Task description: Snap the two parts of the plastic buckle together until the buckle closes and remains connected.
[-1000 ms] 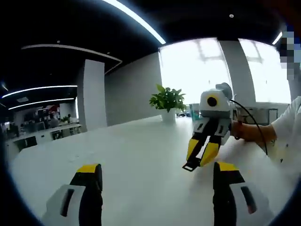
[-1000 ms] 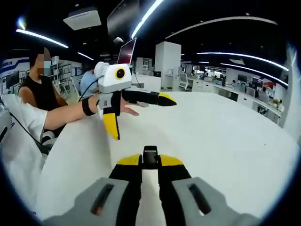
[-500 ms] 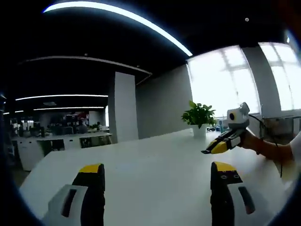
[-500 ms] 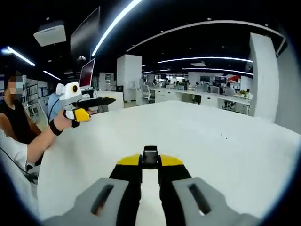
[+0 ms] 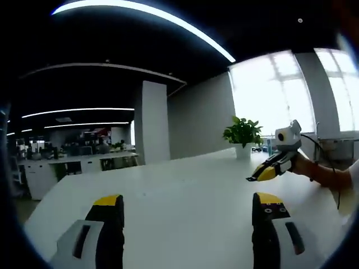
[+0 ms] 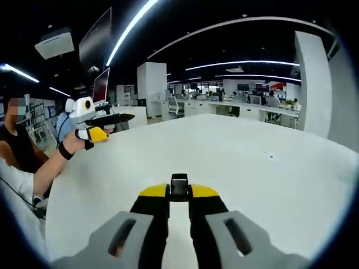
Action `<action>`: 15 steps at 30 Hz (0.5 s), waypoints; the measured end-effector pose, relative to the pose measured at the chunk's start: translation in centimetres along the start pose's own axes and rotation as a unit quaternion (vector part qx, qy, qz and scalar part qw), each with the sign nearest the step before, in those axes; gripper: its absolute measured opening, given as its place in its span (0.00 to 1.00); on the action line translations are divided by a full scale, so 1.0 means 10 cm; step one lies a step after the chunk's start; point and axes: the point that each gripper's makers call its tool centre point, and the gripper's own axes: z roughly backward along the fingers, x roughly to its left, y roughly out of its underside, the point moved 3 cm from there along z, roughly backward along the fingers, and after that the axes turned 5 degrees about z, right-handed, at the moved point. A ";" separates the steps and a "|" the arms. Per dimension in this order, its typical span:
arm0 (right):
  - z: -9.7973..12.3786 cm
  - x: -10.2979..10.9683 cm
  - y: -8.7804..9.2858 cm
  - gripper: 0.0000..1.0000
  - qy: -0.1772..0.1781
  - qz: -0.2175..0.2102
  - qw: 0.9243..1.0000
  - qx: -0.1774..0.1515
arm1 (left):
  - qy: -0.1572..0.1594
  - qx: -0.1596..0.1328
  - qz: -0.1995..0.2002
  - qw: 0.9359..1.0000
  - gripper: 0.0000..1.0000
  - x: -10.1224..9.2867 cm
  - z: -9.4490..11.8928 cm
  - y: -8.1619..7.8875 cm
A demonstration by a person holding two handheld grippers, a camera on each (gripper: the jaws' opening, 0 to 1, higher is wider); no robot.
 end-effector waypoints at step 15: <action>-0.09 -0.01 -0.01 0.10 0.002 0.001 1.000 -0.004 | -0.008 0.001 0.004 1.000 0.98 0.01 -0.02 0.02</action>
